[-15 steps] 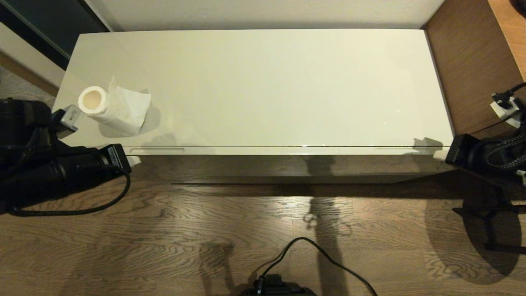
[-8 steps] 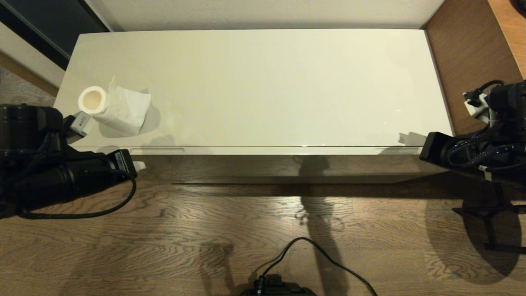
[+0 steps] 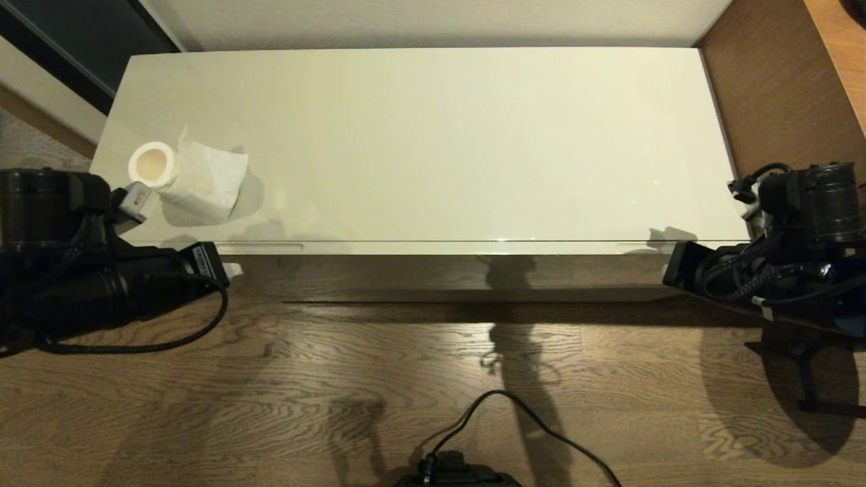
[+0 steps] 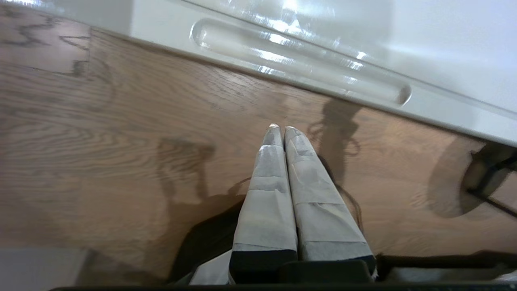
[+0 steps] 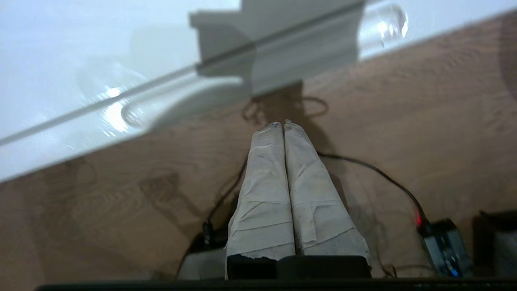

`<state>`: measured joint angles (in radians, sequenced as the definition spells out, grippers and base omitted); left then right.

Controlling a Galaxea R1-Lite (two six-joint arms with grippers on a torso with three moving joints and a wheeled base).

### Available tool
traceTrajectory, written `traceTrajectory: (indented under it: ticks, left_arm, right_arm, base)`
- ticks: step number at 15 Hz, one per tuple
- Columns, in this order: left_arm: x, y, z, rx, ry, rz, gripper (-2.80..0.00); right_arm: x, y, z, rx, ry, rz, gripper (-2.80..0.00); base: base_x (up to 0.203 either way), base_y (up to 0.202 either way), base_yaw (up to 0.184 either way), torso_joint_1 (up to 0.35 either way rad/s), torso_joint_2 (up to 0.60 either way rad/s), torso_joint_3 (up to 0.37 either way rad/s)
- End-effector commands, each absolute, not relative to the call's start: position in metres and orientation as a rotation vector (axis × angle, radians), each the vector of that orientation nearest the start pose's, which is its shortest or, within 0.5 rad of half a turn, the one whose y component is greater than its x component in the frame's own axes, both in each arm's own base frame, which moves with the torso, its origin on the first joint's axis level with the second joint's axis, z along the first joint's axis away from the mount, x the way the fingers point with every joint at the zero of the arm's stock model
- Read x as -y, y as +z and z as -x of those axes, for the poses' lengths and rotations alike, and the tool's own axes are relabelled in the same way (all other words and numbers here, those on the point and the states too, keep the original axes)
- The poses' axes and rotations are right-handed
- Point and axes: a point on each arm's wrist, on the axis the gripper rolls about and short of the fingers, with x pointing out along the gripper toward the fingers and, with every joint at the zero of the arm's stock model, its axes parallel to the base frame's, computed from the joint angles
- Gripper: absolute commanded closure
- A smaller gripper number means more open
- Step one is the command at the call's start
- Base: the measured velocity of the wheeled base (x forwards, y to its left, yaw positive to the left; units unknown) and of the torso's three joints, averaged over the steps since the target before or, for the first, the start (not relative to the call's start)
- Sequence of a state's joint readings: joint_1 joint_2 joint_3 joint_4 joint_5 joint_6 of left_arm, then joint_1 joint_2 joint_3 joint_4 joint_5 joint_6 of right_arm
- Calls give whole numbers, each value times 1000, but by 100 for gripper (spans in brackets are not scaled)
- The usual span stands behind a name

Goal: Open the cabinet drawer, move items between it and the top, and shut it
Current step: Open the drawer

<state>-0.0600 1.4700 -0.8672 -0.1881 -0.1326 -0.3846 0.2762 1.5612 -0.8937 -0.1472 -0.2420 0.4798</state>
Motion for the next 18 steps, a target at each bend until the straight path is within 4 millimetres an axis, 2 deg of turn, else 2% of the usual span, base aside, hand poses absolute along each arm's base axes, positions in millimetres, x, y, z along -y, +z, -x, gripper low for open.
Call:
traceTrajectory:
  ticks: [1, 8, 12, 14, 18]
  left_arm:
    - [18, 224, -251, -435, -111, 401, 0]
    - [18, 222, -253, -440, -112, 395, 0]
    - [18, 220, -257, -451, -107, 402, 0]
    - [19, 219, -261, -453, -107, 403, 0]
    - [19, 223, -271, -442, -110, 403, 0]
  right_arm:
    - [-69, 202, -262, -475, -70, -337, 0]
    - [-62, 219, -250, -376, 9, -120, 0]
    - [-61, 212, -256, -403, -3, -121, 0]
    - [-61, 204, -266, -412, -17, -139, 0]
    - [-62, 203, -275, -365, -15, -156, 0]
  base:
    - [0, 0, 0, 0, 0, 0]
    - [0, 0, 0, 0, 0, 0]
    - [0, 0, 0, 0, 0, 0]
    - [0, 0, 0, 0, 0, 0]
    - [0, 0, 0, 0, 0, 0]
